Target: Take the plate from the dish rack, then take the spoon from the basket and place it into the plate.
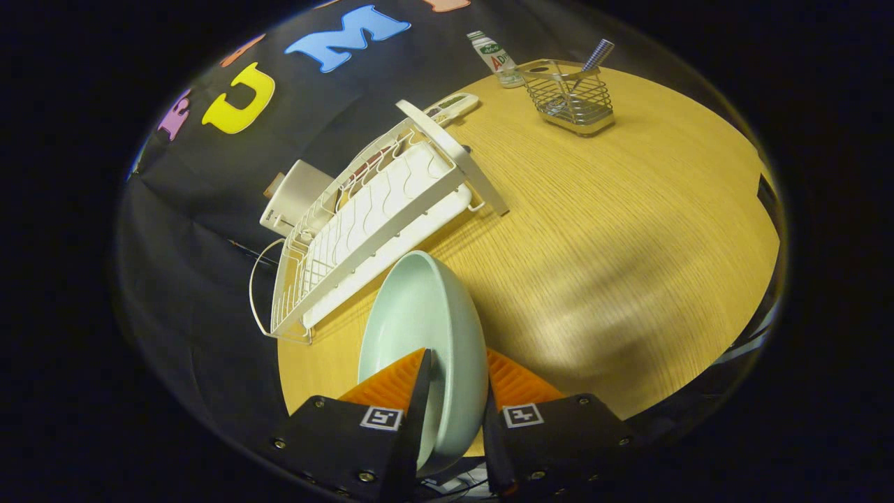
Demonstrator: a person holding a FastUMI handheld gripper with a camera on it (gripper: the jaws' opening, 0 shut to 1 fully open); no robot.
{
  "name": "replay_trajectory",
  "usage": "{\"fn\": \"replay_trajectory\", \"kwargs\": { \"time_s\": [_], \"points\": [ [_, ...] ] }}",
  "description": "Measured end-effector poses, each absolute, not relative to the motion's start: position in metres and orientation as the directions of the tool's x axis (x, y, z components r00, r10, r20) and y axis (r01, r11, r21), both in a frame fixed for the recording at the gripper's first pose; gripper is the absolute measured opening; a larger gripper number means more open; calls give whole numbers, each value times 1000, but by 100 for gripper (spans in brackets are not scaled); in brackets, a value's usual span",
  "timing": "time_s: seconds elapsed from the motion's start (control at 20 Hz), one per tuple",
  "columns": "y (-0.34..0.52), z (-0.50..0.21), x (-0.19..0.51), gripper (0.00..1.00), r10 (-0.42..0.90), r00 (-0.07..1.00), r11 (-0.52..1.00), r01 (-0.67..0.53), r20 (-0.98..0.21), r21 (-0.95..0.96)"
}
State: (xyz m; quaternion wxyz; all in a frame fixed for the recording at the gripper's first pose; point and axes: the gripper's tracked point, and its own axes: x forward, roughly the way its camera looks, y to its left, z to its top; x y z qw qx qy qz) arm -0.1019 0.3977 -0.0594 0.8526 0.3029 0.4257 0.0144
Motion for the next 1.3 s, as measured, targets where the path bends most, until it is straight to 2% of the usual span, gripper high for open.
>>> {"fn": "replay_trajectory", "kwargs": {
  "time_s": [0.1, 0.35, 0.55, 0.75, 1.0, 1.3],
  "points": [
    [383, -61, -103, 42, 225, 633, 853, 238, -740, 463],
    [359, -40, -90, 42, 150, 690, 883, 229, -708, 411],
    [314, 12, -64, 42, -10, 800, 919, 243, -600, 309],
    [257, 64, -37, 41, -197, 855, 913, 338, -480, 227],
    [188, 87, -17, 42, -416, 798, 833, 526, -435, 169],
    [141, 71, 2, 42, -535, 710, 730, 662, -458, 173]
  ]
}}
